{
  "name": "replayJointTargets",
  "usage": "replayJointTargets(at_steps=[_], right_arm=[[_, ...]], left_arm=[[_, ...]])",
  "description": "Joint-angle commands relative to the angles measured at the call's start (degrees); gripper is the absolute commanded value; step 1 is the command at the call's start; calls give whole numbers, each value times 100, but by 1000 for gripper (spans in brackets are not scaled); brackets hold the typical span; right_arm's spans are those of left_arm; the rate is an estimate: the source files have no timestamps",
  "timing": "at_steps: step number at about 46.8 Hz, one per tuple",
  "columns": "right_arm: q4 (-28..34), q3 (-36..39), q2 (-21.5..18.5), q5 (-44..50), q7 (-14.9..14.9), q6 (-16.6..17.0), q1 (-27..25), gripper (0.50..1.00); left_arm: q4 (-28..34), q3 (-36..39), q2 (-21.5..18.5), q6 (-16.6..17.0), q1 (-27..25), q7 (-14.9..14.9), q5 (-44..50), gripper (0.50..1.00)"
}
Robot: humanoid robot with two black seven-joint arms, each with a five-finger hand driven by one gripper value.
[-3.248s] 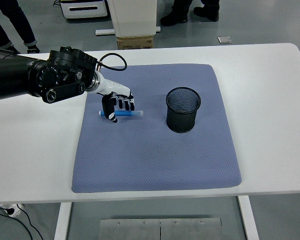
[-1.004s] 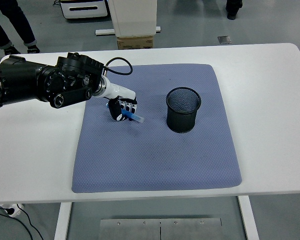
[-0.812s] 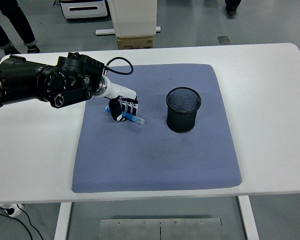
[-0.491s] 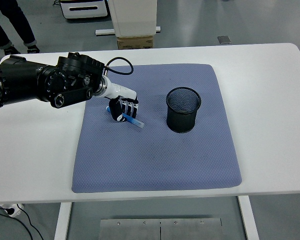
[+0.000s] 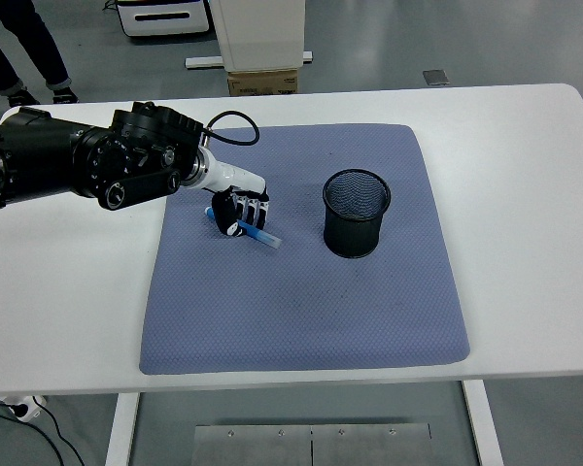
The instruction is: Left hand places marker in pen holder
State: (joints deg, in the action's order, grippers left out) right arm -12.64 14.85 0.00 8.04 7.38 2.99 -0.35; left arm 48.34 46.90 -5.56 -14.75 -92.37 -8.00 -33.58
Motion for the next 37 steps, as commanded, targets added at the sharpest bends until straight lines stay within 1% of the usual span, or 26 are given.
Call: replayJointTargets(at_steps=[1, 23, 37], right_arm=[[-2, 0, 0, -4, 0, 0, 0, 1000], [7, 0, 0, 4, 0, 0, 0, 1000], [-2, 0, 0, 4, 0, 0, 0, 1000]], left_arm=[[0, -14, -6, -1, 0, 0, 9, 500], [-140, -287, -59, -63, -97, -8, 53, 500], [-140, -612, -59, -89, -273, -26, 132, 500]])
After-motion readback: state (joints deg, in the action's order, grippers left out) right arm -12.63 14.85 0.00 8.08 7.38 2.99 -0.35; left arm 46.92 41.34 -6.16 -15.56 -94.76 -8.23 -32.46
